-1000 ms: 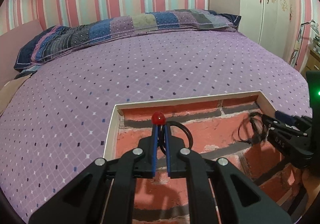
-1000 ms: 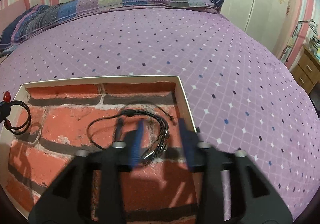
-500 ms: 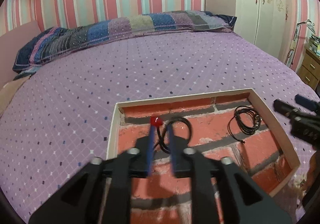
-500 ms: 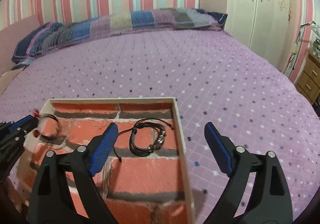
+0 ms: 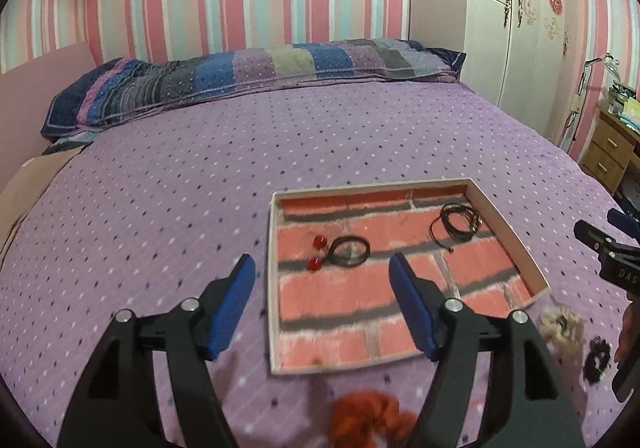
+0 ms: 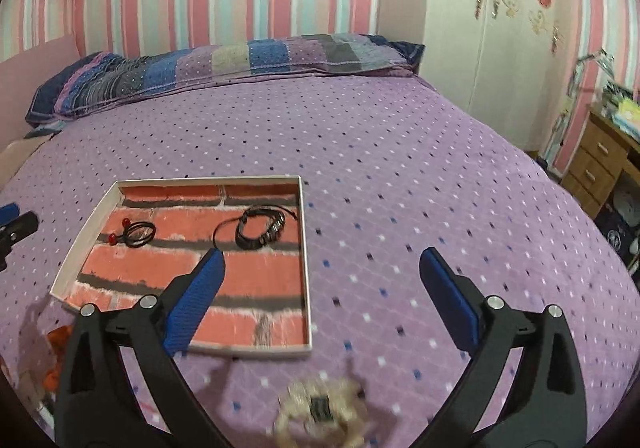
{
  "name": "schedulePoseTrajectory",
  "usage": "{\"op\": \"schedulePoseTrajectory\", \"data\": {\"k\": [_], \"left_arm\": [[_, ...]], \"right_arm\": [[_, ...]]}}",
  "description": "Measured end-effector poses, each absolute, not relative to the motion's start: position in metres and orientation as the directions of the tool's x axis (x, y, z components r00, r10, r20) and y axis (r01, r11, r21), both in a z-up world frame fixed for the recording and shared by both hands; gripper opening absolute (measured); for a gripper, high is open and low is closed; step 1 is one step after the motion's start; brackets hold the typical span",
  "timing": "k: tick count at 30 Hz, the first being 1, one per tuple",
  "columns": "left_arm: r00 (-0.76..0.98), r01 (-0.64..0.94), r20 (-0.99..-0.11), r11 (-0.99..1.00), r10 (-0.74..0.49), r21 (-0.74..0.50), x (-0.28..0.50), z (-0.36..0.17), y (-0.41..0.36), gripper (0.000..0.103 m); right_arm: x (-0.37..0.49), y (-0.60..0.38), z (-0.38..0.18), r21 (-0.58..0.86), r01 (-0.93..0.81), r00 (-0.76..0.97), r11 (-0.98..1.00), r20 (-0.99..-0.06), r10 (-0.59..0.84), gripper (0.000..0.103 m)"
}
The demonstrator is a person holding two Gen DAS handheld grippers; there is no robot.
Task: Organize jewelry
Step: 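Grasp the cream scrunchie with the right tool while the left tool grasps the orange scrunchie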
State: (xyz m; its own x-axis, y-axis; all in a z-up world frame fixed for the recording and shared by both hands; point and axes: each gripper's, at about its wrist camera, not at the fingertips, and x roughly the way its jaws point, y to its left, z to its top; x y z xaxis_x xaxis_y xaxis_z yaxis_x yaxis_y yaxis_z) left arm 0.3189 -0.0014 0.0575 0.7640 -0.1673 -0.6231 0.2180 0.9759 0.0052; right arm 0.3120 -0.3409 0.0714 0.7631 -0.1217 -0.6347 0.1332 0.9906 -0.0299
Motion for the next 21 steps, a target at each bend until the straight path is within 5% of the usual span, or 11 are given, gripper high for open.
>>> {"op": "schedulePoseTrajectory", "data": {"k": [4,21], "left_arm": [[0.766,0.211,-0.618,0.977,-0.175,-0.016,0.291,0.063,0.008,0.082],[0.702,0.146,-0.704,0.989,-0.11,-0.009,0.23,0.008,0.022,0.087]], "right_arm": [[0.288,-0.349,0.072,0.017,0.161,0.761,0.987,-0.639,-0.114,0.096],[0.223,-0.34,0.041,-0.024,0.168,0.742,0.985,-0.655,-0.143,0.096]]}}
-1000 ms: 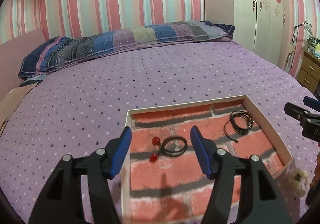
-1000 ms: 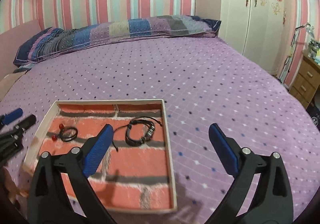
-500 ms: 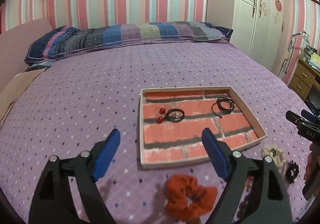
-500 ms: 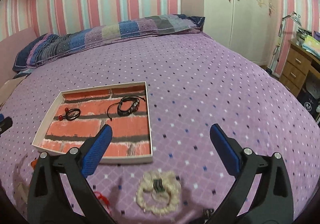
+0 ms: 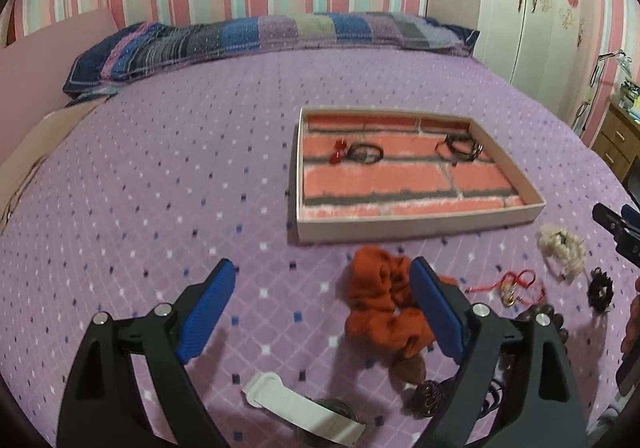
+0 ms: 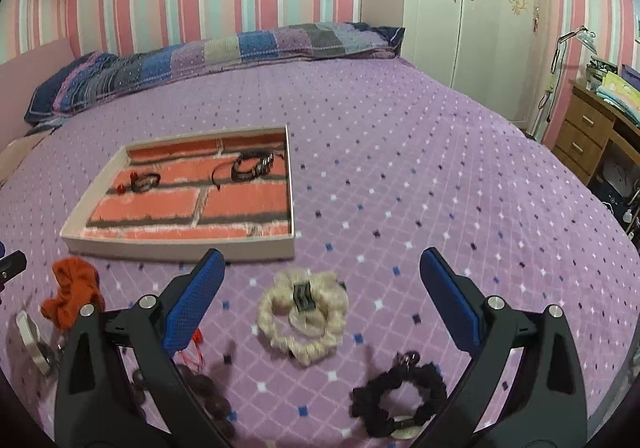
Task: Organize jewelry
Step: 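Grasp the cream scrunchie with the right tool while the left tool grasps the orange scrunchie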
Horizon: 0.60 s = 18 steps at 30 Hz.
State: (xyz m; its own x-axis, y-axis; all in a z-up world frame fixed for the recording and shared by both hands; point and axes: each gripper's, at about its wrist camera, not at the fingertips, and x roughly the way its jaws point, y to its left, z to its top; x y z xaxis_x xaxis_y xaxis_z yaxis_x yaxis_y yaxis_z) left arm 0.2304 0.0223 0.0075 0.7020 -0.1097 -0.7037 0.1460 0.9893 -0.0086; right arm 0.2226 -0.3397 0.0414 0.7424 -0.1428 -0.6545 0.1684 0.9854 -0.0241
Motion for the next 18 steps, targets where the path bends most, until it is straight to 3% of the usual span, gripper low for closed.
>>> {"op": "schedulePoseTrajectory", "data": {"k": [11,18], "left_arm": [[0.665,0.132,-0.738,0.991,-0.113,-0.032,0.231,-0.016,0.017,0.087],[0.64,0.143,-0.753,0.987,-0.152,-0.077,0.235,-0.028,0.011,0.087]], "right_arm": [[0.228,-0.333,0.011,-0.058,0.143,0.695,0.988,-0.705,-0.142,0.094],[0.234,-0.332,-0.007,-0.083,0.124,0.668,0.989,-0.73,-0.145,0.086]]}}
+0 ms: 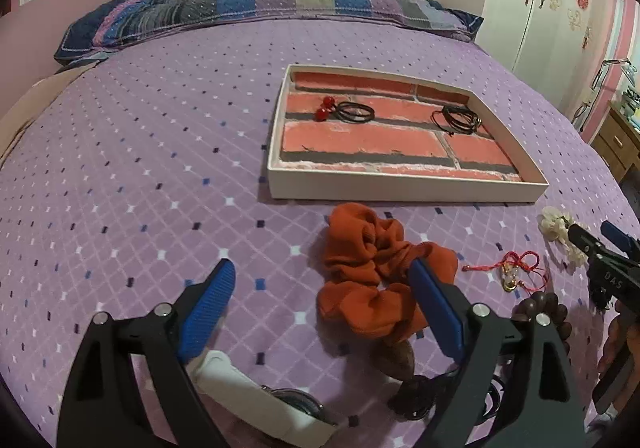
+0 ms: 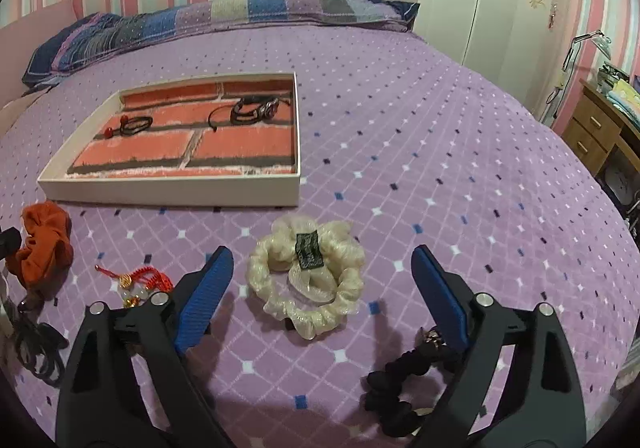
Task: Organize jewelry
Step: 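Grasp the cream scrunchie with the right tool while the left tool grasps the orange scrunchie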
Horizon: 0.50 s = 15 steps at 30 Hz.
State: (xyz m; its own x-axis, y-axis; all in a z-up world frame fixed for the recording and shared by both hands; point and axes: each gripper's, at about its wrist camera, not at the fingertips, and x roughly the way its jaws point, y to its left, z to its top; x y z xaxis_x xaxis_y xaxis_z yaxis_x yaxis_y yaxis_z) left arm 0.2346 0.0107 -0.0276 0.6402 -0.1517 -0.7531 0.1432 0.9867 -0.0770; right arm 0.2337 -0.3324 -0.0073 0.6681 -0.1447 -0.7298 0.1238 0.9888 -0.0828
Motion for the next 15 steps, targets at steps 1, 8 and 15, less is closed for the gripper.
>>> {"op": "schedulePoseTrajectory", "data": {"k": [1,8,15], "left_arm": [[0.637,0.148,-0.754,0.986,-0.159,-0.082,0.235,-0.029,0.01,0.087],[0.62,0.173,-0.763,0.981,-0.181,-0.092,0.242,-0.038,0.001,0.081],[0.579,0.193,-0.792,0.976,-0.196,-0.1,0.247,-0.049,-0.007,0.048]], "right_arm": [[0.234,-0.332,-0.009,-0.087,0.121,0.665,0.989,-0.733,-0.146,0.084],[0.242,-0.332,-0.022,-0.097,0.104,0.636,0.99,-0.759,-0.141,0.069],[0.248,-0.333,-0.035,-0.088,0.096,0.603,0.991,-0.787,-0.128,0.051]]}}
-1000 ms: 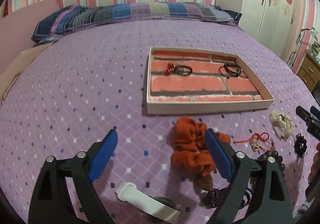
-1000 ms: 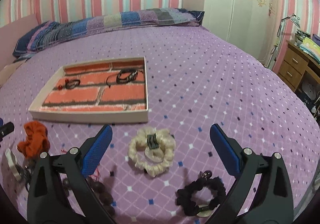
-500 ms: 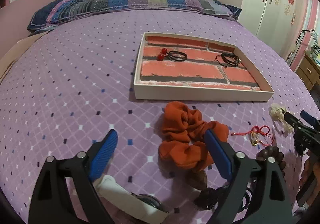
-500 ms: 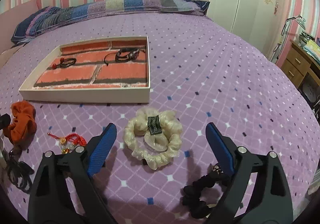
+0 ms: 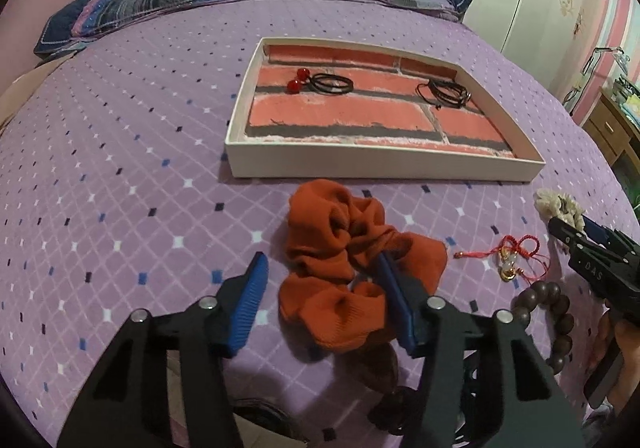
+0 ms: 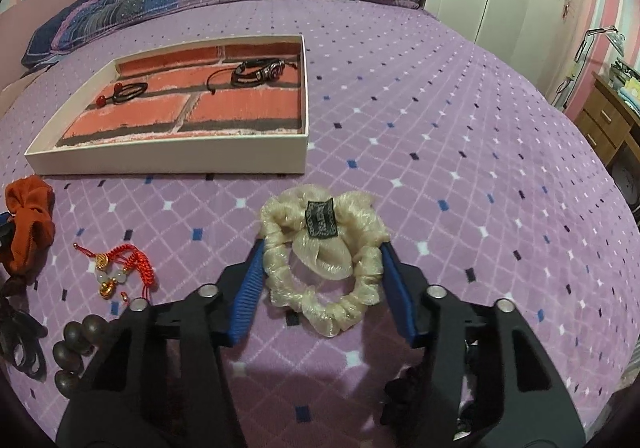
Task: Organize jewelry
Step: 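Grasp the cream scrunchie with the right tool while the left tool grasps the orange scrunchie, then lift both scrunchies and carry them over the tray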
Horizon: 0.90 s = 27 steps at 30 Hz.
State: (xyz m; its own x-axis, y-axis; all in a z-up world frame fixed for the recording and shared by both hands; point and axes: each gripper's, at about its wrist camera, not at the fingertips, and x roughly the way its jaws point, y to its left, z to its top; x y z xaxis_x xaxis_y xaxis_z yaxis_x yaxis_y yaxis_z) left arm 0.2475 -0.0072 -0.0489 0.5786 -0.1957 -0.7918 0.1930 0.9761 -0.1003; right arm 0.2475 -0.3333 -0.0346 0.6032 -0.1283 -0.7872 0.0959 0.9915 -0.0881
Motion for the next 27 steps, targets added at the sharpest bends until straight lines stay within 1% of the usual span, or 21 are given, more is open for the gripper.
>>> {"op": "schedulePoseTrajectory", "data": {"k": [1,5,7,10,16,27], "left_arm": [[0.575,0.196,-0.794,0.976,-0.197,-0.1,0.247,-0.05,-0.008,0.04],[0.577,0.187,-0.797,0.979,-0.178,-0.082,0.248,-0.052,-0.009,0.032],[0.577,0.183,-0.797,0.979,-0.18,-0.088,0.249,-0.052,-0.007,0.027],[0.58,0.184,-0.794,0.979,-0.184,-0.092,0.248,-0.052,-0.006,0.024],[0.596,0.176,-0.782,0.98,-0.179,-0.09,0.243,-0.048,-0.002,0.021],[0.634,0.171,-0.749,0.979,-0.194,-0.109,0.237,-0.027,0.01,0.019]], "right_arm": [[0.248,-0.333,-0.035,-0.089,0.095,0.603,0.991,-0.787,-0.129,0.047],[0.249,-0.335,-0.035,-0.083,0.095,0.603,0.992,-0.788,-0.124,0.038],[0.249,-0.335,-0.035,-0.085,0.092,0.602,0.992,-0.789,-0.123,0.031],[0.25,-0.335,-0.034,-0.089,0.09,0.603,0.992,-0.788,-0.125,0.024],[0.248,-0.339,-0.031,-0.084,0.103,0.606,0.991,-0.785,-0.129,0.018],[0.239,-0.358,-0.012,-0.025,0.169,0.651,0.985,-0.748,-0.131,0.016]]}}
